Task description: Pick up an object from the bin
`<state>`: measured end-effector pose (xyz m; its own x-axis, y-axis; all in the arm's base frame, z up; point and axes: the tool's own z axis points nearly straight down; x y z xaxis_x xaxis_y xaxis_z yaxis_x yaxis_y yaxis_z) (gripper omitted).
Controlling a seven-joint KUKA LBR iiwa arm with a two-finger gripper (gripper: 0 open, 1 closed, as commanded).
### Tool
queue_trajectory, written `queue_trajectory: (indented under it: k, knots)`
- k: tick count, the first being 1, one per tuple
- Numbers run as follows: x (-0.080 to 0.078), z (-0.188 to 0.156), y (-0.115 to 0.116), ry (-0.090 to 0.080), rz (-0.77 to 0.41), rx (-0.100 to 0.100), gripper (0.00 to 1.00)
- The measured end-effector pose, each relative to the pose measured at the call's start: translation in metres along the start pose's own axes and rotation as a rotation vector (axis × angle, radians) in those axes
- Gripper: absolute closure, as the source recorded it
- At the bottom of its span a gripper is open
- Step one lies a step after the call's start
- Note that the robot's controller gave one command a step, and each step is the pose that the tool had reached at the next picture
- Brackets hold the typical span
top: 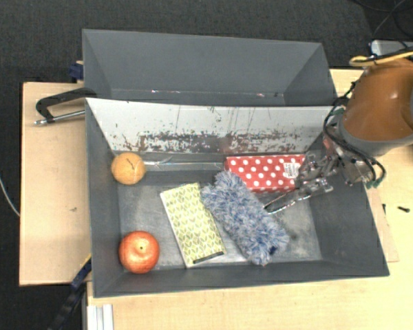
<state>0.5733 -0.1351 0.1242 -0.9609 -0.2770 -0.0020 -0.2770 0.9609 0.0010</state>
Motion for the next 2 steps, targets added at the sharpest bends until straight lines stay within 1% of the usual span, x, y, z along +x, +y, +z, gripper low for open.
queue_trajectory:
  k: [1,2]
  knots:
    - [0.050,0.021,0.007,-0.009,-0.066,0.006,1.00]
    - [0.001,0.028,0.018,-0.005,-0.425,0.003,1.00]
